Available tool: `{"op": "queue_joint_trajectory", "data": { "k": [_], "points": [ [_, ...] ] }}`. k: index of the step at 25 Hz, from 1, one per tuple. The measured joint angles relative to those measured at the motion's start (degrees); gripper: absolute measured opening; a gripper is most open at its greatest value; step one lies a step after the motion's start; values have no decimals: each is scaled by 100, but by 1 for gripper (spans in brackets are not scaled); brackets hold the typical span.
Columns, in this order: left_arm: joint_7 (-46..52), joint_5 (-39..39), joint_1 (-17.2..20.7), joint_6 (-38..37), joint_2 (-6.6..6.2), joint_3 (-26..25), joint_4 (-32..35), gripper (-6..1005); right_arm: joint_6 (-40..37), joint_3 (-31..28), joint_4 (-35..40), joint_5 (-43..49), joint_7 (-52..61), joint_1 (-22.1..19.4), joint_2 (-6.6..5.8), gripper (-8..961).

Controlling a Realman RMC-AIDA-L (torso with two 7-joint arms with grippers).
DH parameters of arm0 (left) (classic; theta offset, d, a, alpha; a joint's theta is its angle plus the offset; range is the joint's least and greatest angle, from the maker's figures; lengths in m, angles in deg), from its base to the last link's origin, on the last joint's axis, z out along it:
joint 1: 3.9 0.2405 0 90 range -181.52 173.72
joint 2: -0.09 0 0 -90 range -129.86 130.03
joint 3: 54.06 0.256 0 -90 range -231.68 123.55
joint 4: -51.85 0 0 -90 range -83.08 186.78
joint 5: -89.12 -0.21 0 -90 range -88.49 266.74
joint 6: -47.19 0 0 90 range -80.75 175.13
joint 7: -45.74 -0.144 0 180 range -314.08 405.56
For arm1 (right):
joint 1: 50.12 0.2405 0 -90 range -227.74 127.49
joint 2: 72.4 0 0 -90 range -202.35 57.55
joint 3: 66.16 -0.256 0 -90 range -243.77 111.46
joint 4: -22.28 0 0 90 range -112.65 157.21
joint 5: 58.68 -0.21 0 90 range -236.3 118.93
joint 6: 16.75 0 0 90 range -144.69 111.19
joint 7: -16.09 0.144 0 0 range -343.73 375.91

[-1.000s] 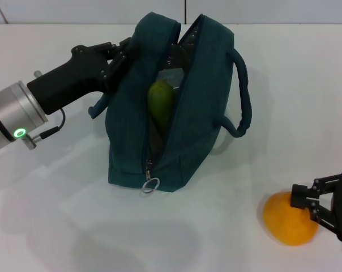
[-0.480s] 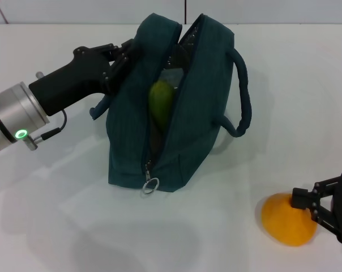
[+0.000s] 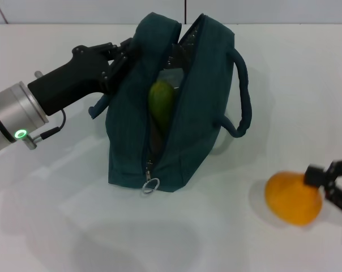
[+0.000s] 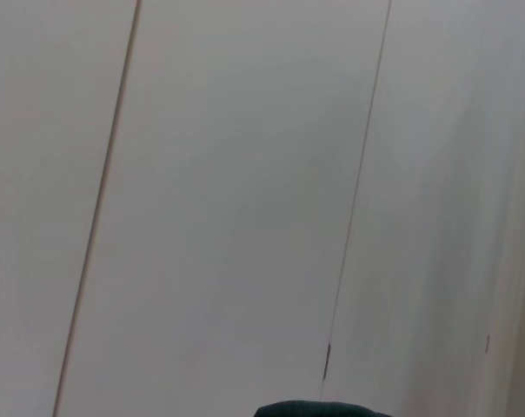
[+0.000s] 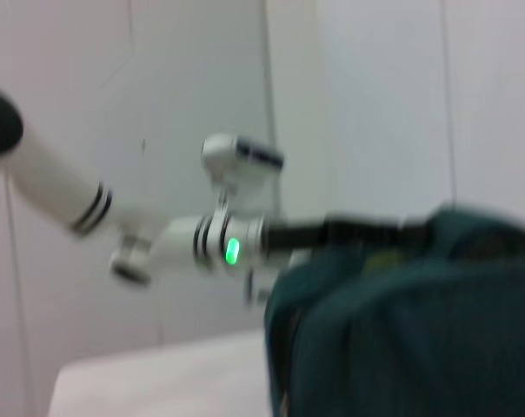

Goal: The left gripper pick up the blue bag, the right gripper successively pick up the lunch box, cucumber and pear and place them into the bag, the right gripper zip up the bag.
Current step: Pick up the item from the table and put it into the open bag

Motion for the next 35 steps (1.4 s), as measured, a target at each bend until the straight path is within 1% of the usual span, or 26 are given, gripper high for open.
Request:
{"op": "queue_joint_trajectory", "data": {
  "k": [2,3,4,6,7,10,16,20,24,30,35],
  "points": [
    [-15,34,9,-71,-7,0,0,68,-230,-370,1,-3,-35,-5,54,39],
    [-15,34,9,-71,-7,0,0,68,-382,-699,21,-7,-34,2,130,38],
    [-15,34,9,-71,-7,0,0,68,-466,-883,59,-11,-24,22,184,38],
    [-38,53,23,-254,-24,-24,0,68,-578,-1062,132,-45,10,96,265,38],
    [-68,60,24,-294,-23,-31,2,68,-622,-1075,157,-80,32,156,284,38],
    [-83,68,22,-352,-15,-35,41,68,-726,-1060,162,-342,177,466,341,37],
    [-75,71,27,-375,0,-20,121,68,-703,-1029,136,-971,828,1248,376,37],
    [-87,71,23,-378,0,-6,121,68,-300,-1031,134,-1313,1447,1836,395,38],
    [-101,61,14,-381,0,0,121,68,105,-1012,143,-1320,1982,2384,392,38],
    [-190,37,13,-458,-2,25,124,68,902,-547,202,-1342,2280,2849,400,37],
    [-209,58,21,-525,5,26,119,68,1456,-110,193,-1350,2341,2992,429,47]
  ]
}}
